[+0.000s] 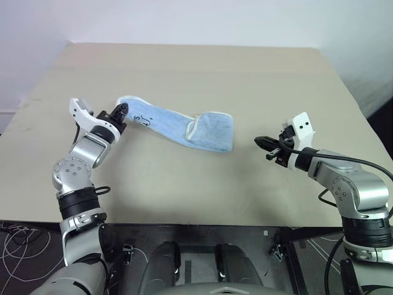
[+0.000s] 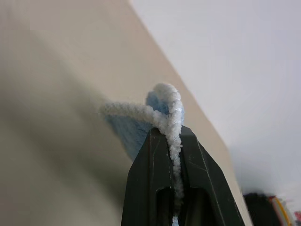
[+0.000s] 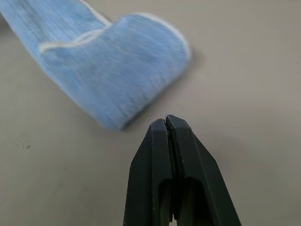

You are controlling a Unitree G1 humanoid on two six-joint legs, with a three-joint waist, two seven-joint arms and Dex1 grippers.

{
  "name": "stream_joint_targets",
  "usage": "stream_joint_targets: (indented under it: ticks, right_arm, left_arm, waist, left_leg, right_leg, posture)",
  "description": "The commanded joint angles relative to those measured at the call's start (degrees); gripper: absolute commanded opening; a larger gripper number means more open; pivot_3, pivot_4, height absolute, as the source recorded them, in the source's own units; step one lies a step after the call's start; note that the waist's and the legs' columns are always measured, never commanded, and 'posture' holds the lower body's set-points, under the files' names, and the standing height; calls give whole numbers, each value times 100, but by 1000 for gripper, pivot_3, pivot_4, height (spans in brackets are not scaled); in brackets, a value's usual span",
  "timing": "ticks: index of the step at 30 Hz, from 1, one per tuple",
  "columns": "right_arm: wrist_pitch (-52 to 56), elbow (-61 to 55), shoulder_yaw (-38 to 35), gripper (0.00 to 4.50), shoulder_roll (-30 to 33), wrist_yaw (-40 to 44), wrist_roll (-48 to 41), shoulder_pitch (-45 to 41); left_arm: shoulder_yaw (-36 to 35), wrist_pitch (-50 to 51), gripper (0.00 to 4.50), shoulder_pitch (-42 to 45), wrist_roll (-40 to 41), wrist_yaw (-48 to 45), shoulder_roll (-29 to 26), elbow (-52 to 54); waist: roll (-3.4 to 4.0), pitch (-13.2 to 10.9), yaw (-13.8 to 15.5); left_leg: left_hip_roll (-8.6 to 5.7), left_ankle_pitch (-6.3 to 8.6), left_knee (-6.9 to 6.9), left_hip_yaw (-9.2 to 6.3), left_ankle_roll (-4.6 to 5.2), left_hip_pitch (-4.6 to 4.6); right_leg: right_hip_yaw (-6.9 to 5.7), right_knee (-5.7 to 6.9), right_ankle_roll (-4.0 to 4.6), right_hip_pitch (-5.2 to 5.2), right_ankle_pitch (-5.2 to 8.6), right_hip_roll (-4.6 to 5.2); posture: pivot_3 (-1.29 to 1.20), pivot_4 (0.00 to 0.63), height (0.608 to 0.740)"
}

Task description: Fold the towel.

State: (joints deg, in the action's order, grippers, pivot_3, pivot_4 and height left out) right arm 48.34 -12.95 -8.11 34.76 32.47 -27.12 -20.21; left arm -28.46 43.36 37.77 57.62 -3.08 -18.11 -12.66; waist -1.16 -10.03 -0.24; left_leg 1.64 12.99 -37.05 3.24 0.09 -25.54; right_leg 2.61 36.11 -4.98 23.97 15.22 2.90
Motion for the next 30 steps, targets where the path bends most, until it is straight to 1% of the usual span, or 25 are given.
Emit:
stream_joint_targets:
  ticks: [1,3,5,6,9,13,16,17,18,19,20,24,27,30]
  right_arm:
    - [-126,95,-169,0,30,-120,93,12]
    - [-150,181,-165,0,0,-192,136,-9]
    - [-170,241,-169,0,-35,-238,151,-41]
    - [-177,249,-168,0,-48,-257,151,-47]
    - [-175,212,-166,0,-94,-324,147,-40]
    - [-111,9,-212,0,-168,-460,105,26]
    - [-67,-114,-252,0,-204,-533,60,73]
    - [-58,-138,-257,0,-211,-546,55,86]
    - [-50,-177,-261,0,-233,-571,49,119]
    - [-42,-206,-265,0,-250,-593,42,141]
    - [-35,-226,-266,0,-265,-613,37,156]
    - [-23,-207,-228,0,-312,-649,37,94]
    - [-30,-165,-177,0,-336,-643,44,-10]
    - [-61,-159,-125,0,-374,-611,45,-112]
  left_arm:
    - [827,116,21,366,-322,-555,34,563]
    - [1660,156,21,444,-775,-1019,58,761]
    - [2867,-125,21,645,-1622,-1530,221,723]
    - [3273,-268,21,760,-1961,-1679,334,606]
    - [3800,-562,21,989,-2530,-1990,645,241]
    - [4440,-817,21,1174,-3316,-2254,935,-318]
    - [4499,-933,21,1194,-3644,-2353,1054,-618]
    - [4464,-936,250,1194,-3692,-2398,1075,-639]
    - [4410,-925,498,1173,-3690,-2465,1092,-621]
    - [4361,-913,654,1154,-3694,-2517,1106,-598]
    - [4313,-897,925,1134,-3691,-2559,1115,-571]
    - [4011,-768,2224,1014,-3556,-2645,1179,-384]
    - [3715,-578,3196,874,-3327,-2712,1238,-76]
    - [3459,-416,4150,666,-3087,-2838,1169,419]
  waist:
    - [-1,-1,48]
    - [-1,-1,80]
    - [0,0,99]
    - [0,0,104]
    - [0,0,65]
    - [1,0,-39]
    - [1,0,-61]
    - [1,0,-59]
    - [1,0,-56]
    - [1,0,-50]
    - [1,0,-48]
    - [1,0,-47]
    - [1,0,-47]
    - [1,0,-49]
  left_leg:
    - [-1,0,0,0,0,-3]
    - [-3,0,0,2,1,-2]
    - [-3,0,0,3,0,1]
    - [-4,0,0,3,1,3]
    - [-6,-1,-2,9,4,3]
    - [5,-1,1,17,8,2]
    - [12,-1,1,15,9,4]
    - [14,-1,1,15,9,3]
    - [16,-2,0,14,9,2]
    - [16,-2,-2,13,9,3]
    - [17,-2,-2,13,9,2]
    - [16,-2,-8,16,9,-1]
    - [15,-2,-12,19,9,-2]
    - [16,-2,-13,18,10,-1]
  right_leg:
    - [-1,-1,0,2,0,1]
    - [0,-1,0,2,0,1]
    - [1,-1,1,0,0,-4]
    - [0,-1,5,-3,3,-11]
    - [7,-1,16,-3,9,-14]
    - [17,3,-4,11,0,-43]
    - [17,10,-13,16,-1,-60]
    - [17,12,-27,19,-9,-64]
    - [17,12,-31,20,-11,-68]
    - [17,13,-33,20,-12,-69]
    - [17,13,-34,20,-12,-69]
    - [19,13,-40,19,-15,-57]
    - [21,12,-47,18,-19,-52]
    - [22,13,-50,17,-20,-53]
  posture:
    - [0,150,740]
    - [0,150,740]
    - [0,150,740]
    - [0,150,740]
    - [0,150,740]
    - [0,150,740]
    - [0,150,740]
    - [0,150,740]
    - [0,150,740]
    - [0,150,740]
    - [0,150,740]
    - [0,150,740]
    - [0,150,740]
    - [0,150,740]
